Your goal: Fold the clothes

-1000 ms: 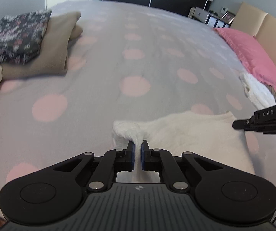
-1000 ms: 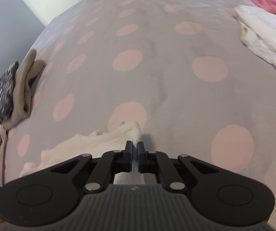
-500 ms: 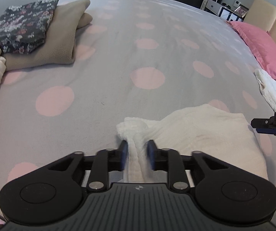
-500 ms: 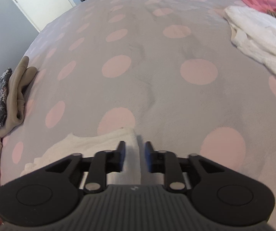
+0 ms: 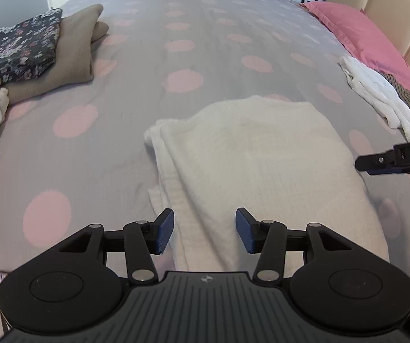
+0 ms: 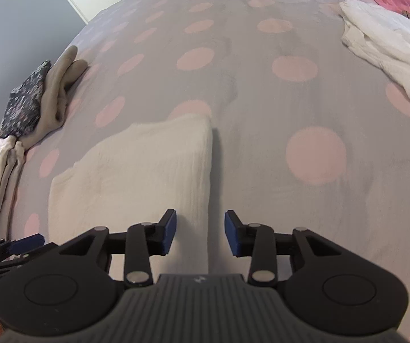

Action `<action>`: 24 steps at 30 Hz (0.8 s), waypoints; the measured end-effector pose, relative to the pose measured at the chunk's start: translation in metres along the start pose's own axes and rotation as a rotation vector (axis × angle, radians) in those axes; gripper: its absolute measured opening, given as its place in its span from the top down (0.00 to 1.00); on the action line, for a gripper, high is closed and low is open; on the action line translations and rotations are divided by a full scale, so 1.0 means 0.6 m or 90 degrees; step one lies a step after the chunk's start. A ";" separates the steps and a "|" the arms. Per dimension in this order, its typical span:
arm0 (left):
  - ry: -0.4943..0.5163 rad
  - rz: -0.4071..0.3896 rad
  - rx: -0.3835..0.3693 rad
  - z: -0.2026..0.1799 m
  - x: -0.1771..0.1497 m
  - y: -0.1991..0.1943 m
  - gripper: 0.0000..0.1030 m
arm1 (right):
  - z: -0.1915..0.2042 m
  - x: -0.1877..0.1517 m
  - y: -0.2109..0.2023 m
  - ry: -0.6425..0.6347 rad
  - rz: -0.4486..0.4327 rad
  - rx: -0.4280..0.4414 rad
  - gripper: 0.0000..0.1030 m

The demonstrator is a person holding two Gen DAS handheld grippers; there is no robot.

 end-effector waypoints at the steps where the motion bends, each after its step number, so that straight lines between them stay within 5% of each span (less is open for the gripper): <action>1: -0.011 -0.006 0.008 0.001 -0.007 -0.001 0.49 | 0.001 -0.011 -0.003 -0.003 0.001 0.002 0.56; 4: -0.043 -0.006 0.032 0.006 -0.036 0.003 0.47 | 0.005 -0.047 -0.008 -0.011 0.004 0.001 0.48; 11: -0.090 0.010 0.063 0.027 -0.084 0.011 0.43 | 0.005 -0.102 -0.018 -0.024 -0.002 -0.007 0.47; 24: -0.091 0.007 0.052 0.039 -0.080 0.014 0.39 | -0.004 -0.107 -0.003 -0.023 0.016 -0.023 0.37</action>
Point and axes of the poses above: each gripper's, at about its wrist camera, not at the fingertips, and y roughly the way its jaws point, z to its left, x to its top, the point moved 10 cm from there along y, roughly the way its jaws point
